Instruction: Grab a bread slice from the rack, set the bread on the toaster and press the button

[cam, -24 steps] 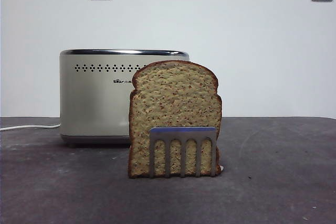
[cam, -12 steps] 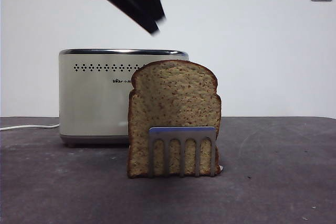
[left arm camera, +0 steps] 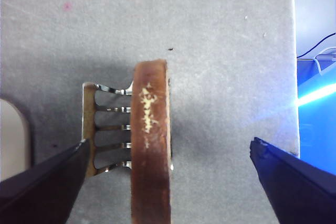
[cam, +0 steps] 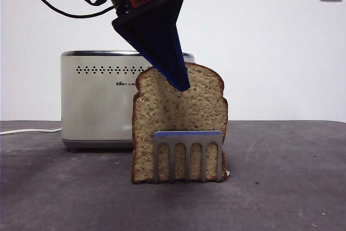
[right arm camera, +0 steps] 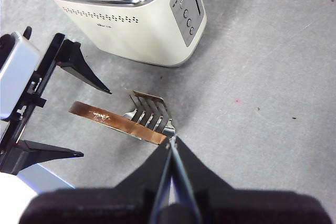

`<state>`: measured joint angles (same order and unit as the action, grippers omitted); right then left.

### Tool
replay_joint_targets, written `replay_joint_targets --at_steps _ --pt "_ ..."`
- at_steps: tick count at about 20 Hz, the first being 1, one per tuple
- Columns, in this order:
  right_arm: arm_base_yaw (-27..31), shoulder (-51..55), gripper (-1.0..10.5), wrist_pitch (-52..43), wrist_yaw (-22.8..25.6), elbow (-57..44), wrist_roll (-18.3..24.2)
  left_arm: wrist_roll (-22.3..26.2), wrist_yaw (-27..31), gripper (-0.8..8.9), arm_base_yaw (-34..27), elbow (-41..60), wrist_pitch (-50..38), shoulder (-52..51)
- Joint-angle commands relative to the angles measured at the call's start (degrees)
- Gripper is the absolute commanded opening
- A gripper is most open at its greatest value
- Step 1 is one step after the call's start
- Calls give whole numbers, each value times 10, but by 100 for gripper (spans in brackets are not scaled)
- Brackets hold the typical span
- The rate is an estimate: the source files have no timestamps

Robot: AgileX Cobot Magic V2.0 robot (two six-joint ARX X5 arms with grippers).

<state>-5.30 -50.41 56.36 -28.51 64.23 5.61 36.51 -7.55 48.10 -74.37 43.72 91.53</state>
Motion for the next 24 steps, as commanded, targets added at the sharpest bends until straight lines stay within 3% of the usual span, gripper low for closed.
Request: replay_joint_targets --at_steps 1,3,6,24 --pt "-2 -1 -11 -1 -1 0 5 9 3 236 2 0 -4 3" --pt "-2 -1 -11 -1 -1 0 5 9 6 84 1 0 -4 3" --pt "-2 -1 -11 -1 -1 0 5 8 5 -9 1 0 -4 3" --pt "-2 -1 -11 -1 -1 0 5 8 20 -9 1 -31 8 -21"
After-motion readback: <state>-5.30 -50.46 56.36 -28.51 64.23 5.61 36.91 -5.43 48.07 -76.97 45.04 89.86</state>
